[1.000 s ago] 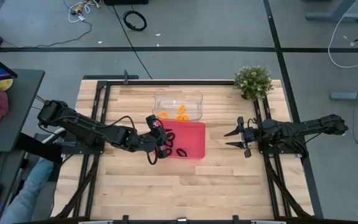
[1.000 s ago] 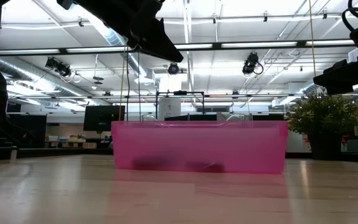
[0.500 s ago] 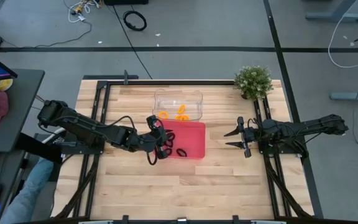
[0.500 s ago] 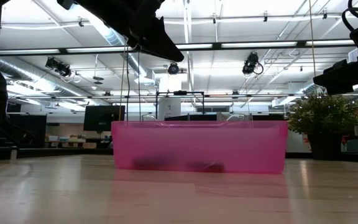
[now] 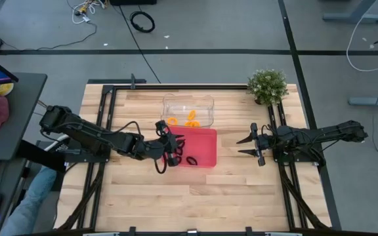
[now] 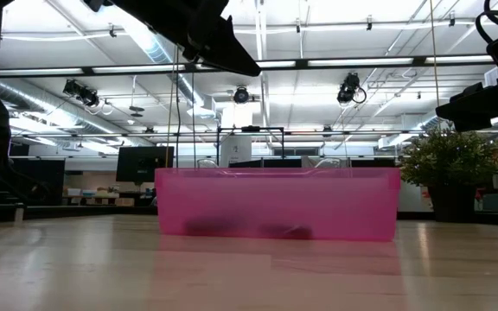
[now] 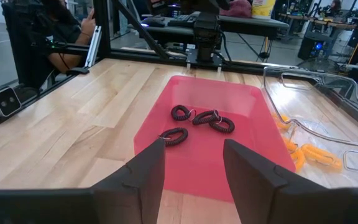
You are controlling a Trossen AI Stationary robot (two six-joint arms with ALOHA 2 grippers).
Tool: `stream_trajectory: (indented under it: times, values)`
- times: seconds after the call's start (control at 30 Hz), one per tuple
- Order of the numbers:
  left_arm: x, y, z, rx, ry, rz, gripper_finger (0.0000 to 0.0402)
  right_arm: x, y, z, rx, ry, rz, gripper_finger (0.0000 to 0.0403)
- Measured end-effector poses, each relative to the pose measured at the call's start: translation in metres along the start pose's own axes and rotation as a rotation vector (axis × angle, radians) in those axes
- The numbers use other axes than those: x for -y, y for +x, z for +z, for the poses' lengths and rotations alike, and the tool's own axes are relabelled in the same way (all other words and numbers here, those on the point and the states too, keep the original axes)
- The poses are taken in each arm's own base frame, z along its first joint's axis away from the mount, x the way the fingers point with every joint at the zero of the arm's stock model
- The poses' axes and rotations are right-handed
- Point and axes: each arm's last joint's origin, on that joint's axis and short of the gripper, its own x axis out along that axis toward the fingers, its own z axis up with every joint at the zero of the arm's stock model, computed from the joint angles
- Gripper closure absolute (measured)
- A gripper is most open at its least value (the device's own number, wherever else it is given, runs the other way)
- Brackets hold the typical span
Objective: Sort spring keychains
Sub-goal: Return to Home Position
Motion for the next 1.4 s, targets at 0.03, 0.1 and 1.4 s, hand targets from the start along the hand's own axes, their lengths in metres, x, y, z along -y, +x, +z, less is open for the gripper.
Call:
stream_trajectory:
  times: [0.03, 0.1, 1.4]
  values:
    - [0.0, 0.0, 0.0, 0.0, -0.001, 0.002, 0.0333, 0.0, 0.0, 0.0, 0.0, 0.0, 0.0, 0.0237]
    - [-0.001, 0.0, 0.0, 0.0, -0.002, 0.02, 0.0333, 0.0, 0.0, 0.0, 0.0, 0.0, 0.0, 0.0237]
    - [-0.016, 0.011, 0.021, 0.327, 0.202, -0.714, 0.0333, 0.0, 0.0, 0.0, 0.0, 0.0, -0.001, 0.0237]
